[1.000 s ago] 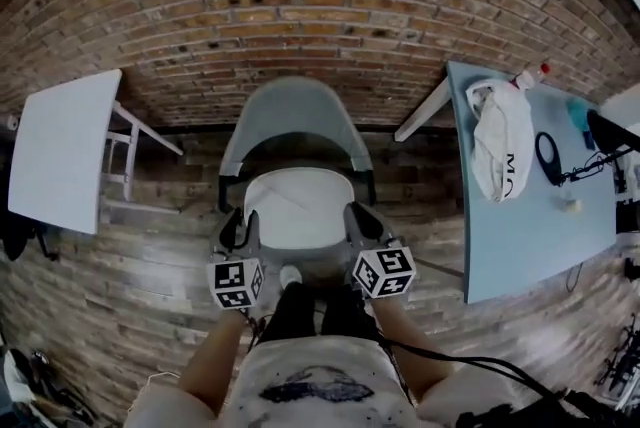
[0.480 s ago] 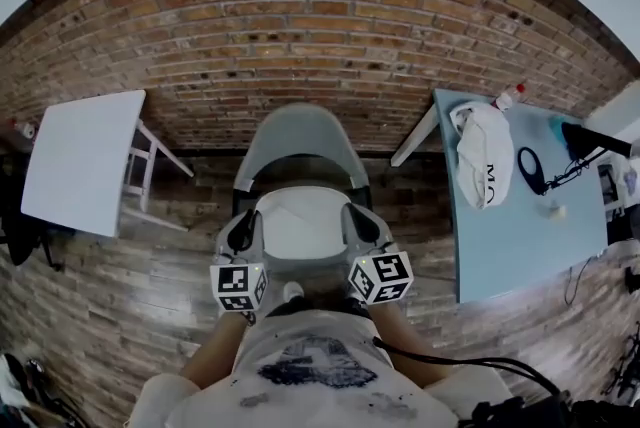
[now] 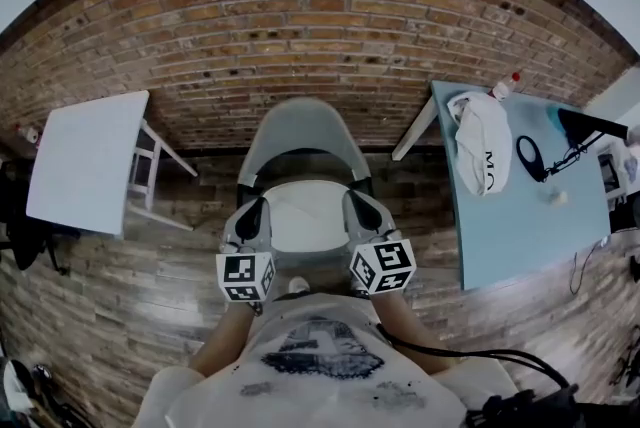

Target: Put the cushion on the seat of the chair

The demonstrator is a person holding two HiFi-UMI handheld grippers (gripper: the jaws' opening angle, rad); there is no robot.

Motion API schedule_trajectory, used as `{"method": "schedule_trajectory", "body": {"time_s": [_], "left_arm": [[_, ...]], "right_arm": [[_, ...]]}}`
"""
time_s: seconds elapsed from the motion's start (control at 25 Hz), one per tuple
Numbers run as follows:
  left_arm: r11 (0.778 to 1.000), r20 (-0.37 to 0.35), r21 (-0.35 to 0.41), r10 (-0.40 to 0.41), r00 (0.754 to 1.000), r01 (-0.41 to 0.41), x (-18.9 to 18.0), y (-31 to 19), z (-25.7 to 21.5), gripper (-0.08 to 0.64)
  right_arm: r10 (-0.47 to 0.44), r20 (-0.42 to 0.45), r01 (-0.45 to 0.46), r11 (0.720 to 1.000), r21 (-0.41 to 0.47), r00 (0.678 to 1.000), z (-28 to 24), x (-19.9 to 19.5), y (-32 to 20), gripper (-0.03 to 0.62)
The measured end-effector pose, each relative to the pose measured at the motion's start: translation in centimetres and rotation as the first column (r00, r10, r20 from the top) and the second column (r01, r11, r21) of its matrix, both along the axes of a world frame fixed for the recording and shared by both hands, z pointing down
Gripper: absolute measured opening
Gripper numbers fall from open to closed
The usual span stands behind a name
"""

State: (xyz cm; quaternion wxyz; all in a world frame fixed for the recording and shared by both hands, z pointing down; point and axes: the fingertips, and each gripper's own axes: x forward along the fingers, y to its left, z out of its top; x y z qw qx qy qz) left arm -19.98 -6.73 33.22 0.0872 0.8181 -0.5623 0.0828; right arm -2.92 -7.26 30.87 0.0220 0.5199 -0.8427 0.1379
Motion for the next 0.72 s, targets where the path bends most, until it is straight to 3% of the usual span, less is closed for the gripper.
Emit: {"method": "schedule_trajectory", "body": {"time_s": [0.72], "left_arm": [[0.999, -0.010, -0.045, 0.029, 1.000, -0.029, 1.6, -1.7, 1.6, -0.009]], "right_arm": [[0.014, -0.017, -0.015, 1.000, -0.021, 1.000, 0.9, 0.9, -1.1, -0.002]]}}
